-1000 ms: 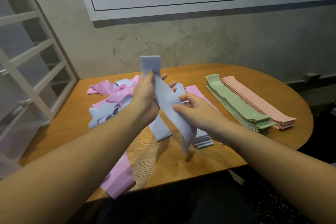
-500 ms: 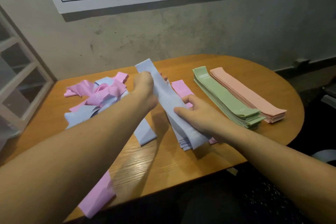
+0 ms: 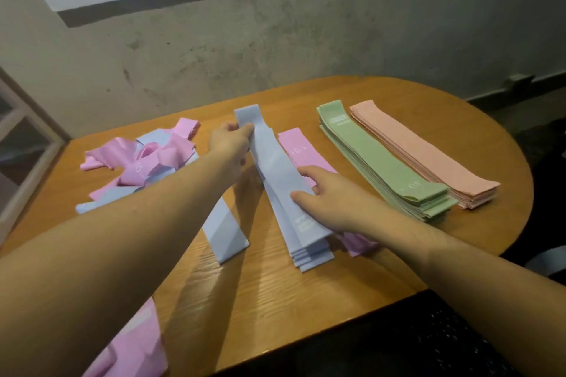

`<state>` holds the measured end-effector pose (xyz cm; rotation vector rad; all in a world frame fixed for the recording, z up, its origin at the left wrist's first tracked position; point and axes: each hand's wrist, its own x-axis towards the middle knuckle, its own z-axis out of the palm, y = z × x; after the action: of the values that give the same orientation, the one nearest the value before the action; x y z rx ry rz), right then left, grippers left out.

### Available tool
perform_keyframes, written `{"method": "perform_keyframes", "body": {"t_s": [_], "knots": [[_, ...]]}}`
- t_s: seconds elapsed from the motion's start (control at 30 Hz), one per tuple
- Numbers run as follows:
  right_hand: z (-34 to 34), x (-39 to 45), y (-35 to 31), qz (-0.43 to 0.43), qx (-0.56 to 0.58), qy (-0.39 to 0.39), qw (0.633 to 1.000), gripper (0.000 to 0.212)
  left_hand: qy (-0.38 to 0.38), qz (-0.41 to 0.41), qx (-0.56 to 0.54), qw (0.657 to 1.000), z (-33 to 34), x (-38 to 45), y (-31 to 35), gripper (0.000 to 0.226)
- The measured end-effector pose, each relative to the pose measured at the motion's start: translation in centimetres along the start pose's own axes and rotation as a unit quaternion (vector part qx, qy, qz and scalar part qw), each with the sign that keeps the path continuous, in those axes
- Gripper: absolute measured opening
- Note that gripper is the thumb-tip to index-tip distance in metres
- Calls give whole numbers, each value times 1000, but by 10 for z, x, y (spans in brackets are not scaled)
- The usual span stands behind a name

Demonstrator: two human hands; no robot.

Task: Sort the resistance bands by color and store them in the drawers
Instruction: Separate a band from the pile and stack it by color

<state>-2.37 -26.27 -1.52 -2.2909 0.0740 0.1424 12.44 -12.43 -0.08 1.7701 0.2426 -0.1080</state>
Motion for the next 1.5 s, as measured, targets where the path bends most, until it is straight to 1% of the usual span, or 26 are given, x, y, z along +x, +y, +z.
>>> {"method": "perform_keyframes", "body": {"t_s": [0.07,0.13,0.2,0.3,0.4,0.5,0.6,0.7,0.8,0.87,0.93,1.07,1.13,1.2,1.33,1.43,1.5], "knots": [[2,1,1,-13,-6,-4,1000,52,-11,-14,23,1000,1,5,-1,19],[6,3,2,-17,-30,-9,999,53,-15,-1,58,998,3,11,-4,19],[11,5,5,-7,-40,-22,999,55,-20,16,91,996,3,15,-7,20],[14,6,8,11,-69,-36,997,63,-28,-7,125,992,2,20,-15,18],[12,4,6,3,-132,-54,990,64,-36,-26,111,993,1,24,-24,16],[12,2,8,-11,-143,-39,989,62,-33,-27,82,996,0,27,-32,25],[11,2,9,-17,-164,-26,986,60,-33,-13,74,997,-3,26,-37,34],[9,1,8,-12,-189,1,982,58,-40,9,101,994,-5,18,-42,39],[6,4,6,-22,-166,18,986,56,-53,45,112,991,-9,12,-49,46],[5,9,6,-39,-122,33,991,54,-66,73,113,989,-12,9,-54,48],[6,13,6,-49,-74,50,995,52,-79,94,108,987,-15,10,-60,46],[11,17,5,-65,-28,74,995,46,-102,78,55,990,-21,6,-65,43],[15,17,2,-76,-16,73,994,42,-103,94,41,989,-26,-1,-65,37],[20,16,-3,-83,4,66,994,35,-89,128,51,987,-36,-8,-66,28],[32,16,-16,-103,32,54,993,20,-86,193,100,972,-68,-18,-70,24],[41,14,-26,-111,36,40,992,15,-68,235,134,960,-92,-30,-75,27],[48,13,-33,-114,29,28,993,14,-71,270,157,947,-109,-42,-81,24]]}}
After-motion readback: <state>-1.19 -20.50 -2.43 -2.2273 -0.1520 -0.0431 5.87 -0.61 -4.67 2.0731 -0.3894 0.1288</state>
